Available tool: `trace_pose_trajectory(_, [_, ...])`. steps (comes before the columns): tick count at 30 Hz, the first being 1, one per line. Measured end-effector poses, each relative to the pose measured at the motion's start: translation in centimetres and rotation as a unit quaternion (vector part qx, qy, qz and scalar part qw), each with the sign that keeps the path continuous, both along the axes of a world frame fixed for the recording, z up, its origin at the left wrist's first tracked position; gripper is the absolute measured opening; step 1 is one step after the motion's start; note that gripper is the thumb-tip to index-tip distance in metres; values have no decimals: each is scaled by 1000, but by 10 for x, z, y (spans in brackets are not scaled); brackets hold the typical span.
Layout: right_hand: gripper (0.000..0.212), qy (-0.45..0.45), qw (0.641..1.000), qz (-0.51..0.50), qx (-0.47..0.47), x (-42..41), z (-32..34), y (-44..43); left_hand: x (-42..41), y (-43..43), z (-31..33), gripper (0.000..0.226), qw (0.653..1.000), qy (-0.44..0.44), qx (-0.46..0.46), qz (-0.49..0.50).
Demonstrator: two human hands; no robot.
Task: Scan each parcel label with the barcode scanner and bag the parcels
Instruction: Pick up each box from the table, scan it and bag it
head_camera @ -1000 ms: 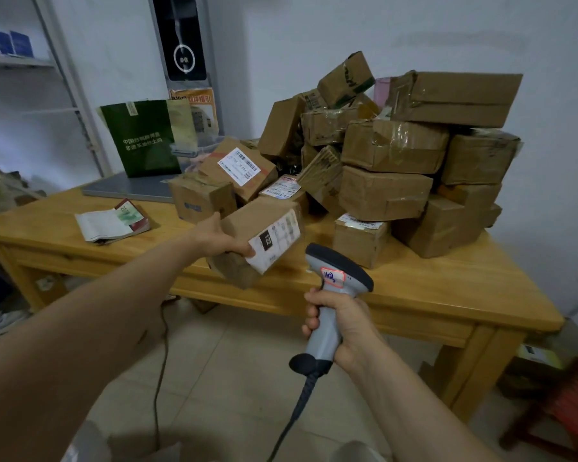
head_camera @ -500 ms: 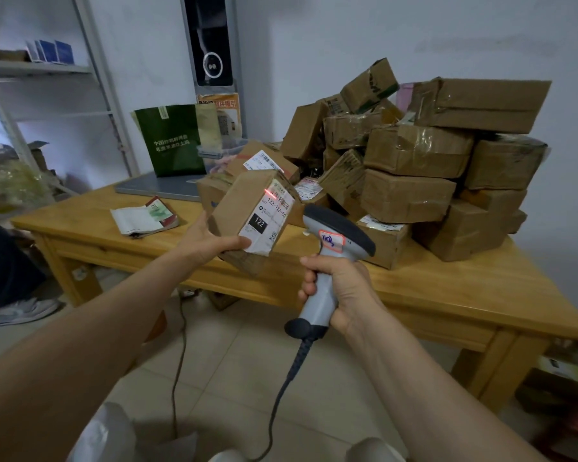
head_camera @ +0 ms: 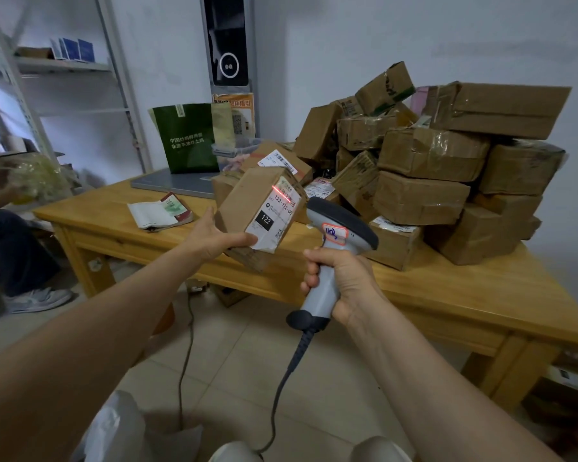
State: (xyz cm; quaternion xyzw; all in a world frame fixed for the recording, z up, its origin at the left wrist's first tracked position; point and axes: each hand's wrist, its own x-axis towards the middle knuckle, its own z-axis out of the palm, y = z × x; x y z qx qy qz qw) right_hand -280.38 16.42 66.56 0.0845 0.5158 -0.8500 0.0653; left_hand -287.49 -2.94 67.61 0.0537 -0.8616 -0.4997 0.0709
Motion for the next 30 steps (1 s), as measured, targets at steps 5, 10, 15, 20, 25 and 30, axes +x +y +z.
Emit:
trace_pose_trajectory(5, [18, 23, 1000, 17, 6, 1, 2, -9, -6, -23, -8, 115, 999, -8, 37, 28])
trace_pose_trajectory(10, [17, 30, 996, 72, 40, 2, 3, -38, 25, -74, -28, 92, 967, 17, 233, 103])
trace_pose_trajectory(15, [18, 13, 974, 183, 136, 13, -19, -93, 81, -147, -87, 72, 928, -6, 296, 227])
trace_pose_trajectory(20, [17, -26, 950, 256, 178, 20, -45, -149, 153, -228, -169, 93, 849, -97, 367, 368])
trace_pose_trajectory(25, [14, -48, 933, 291, 208, 27, -72, -192, 203, -256, -235, 71, 770, -184, 415, 449])
trace_pose_trajectory(30, [15, -84, 920, 310, 224, 22, -93, -213, 215, -275, -279, 95, 728, -179, 419, 513])
